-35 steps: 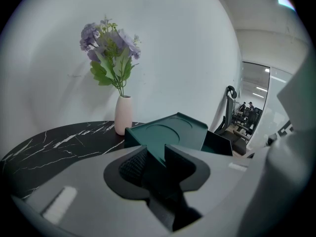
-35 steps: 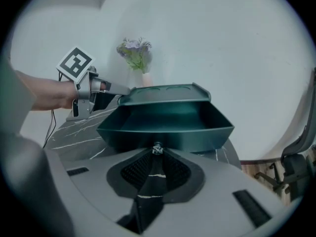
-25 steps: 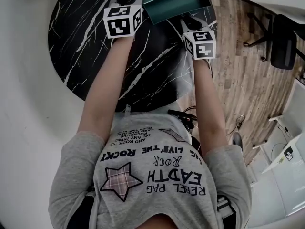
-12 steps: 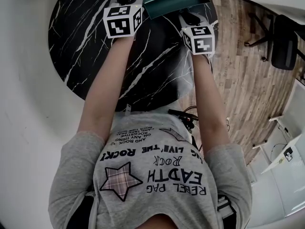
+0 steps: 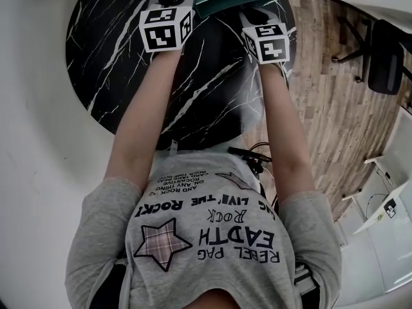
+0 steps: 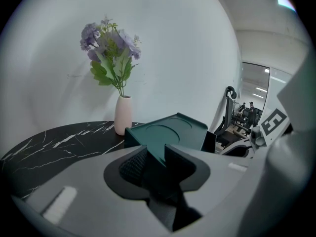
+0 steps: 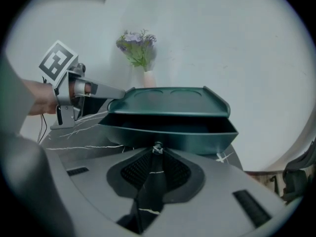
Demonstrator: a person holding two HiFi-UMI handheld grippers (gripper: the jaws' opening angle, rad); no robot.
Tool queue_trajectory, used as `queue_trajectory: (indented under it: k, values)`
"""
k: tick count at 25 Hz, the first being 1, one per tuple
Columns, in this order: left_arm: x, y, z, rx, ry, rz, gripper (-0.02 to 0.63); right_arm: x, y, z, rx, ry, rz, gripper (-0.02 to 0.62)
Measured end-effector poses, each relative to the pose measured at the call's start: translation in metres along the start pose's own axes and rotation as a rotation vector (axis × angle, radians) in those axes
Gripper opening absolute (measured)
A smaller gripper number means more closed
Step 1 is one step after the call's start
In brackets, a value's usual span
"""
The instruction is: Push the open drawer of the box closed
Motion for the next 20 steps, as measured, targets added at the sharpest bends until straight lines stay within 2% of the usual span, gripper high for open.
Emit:
queue_trajectory:
  k: [12,20]
  values:
    - [0.000,0.000,0.000,-0.002,0.002,0.000,0.118,0.021,0.005,0.017,0.005,-0.011,-0.049,0.072]
    - [-0.001,0.000,0.000,-0.002,0.002,0.004,0.118,0.028,0.009,0.023,0.047,-0.024,-0.068,0.072]
Point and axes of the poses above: the fingertips, and each gripper's own axes: z forward along the fingers, y to its right, x out of its top, the point moved 6 cm from there along -z, backward along the fingers, and after that the axes turned 2 degrees about -y, right-handed, at the moved point
